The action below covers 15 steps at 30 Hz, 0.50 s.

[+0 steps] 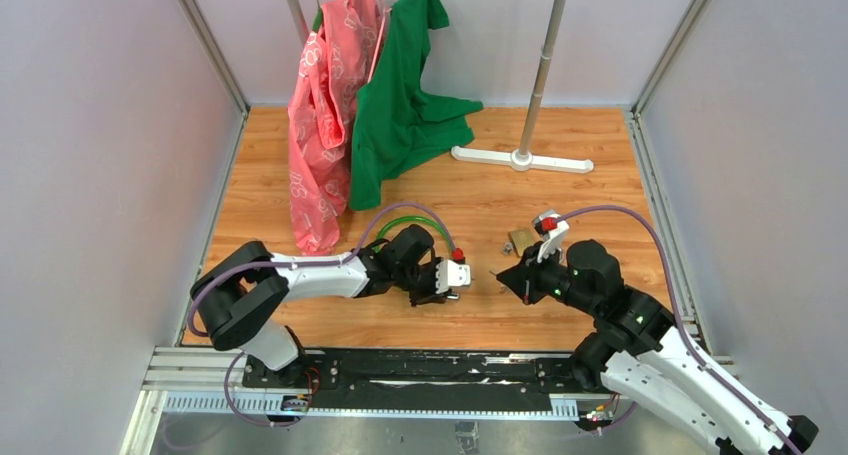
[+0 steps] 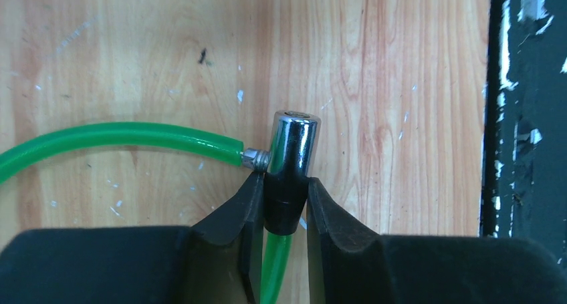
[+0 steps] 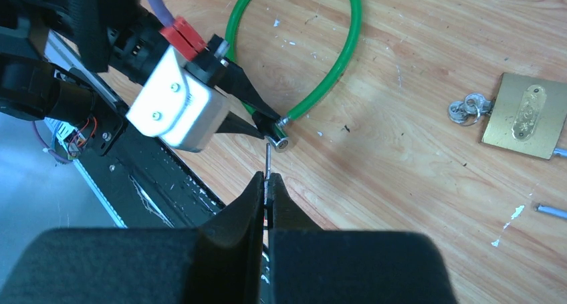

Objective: Unlock with the key

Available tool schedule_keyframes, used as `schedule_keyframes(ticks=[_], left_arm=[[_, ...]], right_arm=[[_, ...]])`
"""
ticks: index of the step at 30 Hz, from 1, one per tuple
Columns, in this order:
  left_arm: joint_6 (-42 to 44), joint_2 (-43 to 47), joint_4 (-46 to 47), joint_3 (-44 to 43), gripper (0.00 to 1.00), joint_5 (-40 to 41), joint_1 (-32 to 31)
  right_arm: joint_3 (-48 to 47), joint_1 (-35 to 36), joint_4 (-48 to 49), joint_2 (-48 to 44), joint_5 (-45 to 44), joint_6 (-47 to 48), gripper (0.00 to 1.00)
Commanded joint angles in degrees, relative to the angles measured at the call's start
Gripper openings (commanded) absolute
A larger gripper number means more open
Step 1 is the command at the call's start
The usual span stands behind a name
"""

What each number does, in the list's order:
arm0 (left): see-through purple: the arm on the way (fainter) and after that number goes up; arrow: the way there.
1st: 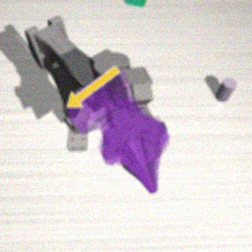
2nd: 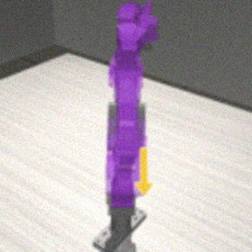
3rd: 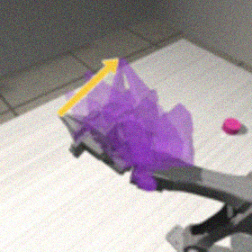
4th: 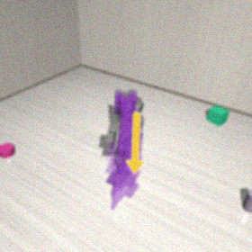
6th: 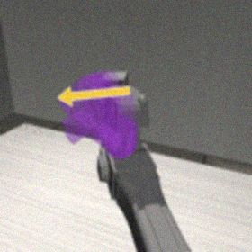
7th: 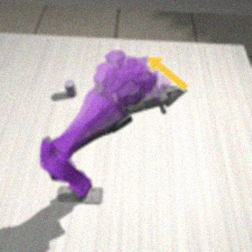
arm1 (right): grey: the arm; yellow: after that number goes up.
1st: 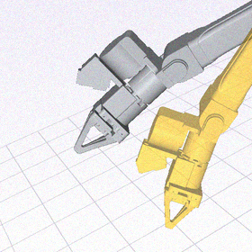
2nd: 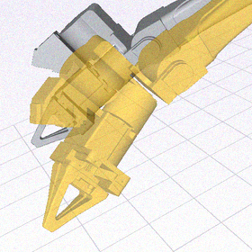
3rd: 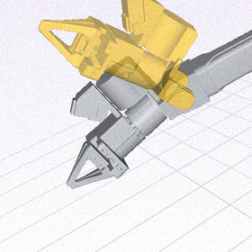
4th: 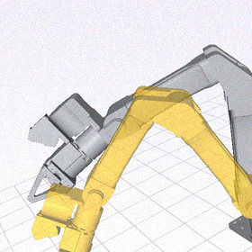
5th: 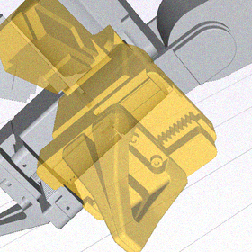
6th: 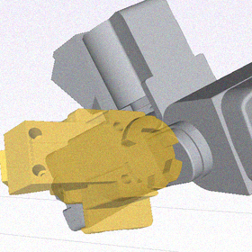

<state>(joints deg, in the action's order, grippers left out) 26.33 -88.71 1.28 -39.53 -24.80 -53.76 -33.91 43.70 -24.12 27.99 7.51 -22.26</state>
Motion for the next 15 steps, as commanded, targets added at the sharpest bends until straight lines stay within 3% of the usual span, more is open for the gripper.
schedule_keyframes(ticks=[1,15], left_arm=[[0.4,3.9,5.7,-1.3,0.00,-2.6,0.1],[-3.0,14.5,13.7,1.3,0.00,-2.6,-0.3]], right_arm=[[-2.2,-0.5,-2.1,1.1,2.2,-0.4,0.00],[-10.5,-2.3,-13.3,3.2,4.0,0.2,0.00]])
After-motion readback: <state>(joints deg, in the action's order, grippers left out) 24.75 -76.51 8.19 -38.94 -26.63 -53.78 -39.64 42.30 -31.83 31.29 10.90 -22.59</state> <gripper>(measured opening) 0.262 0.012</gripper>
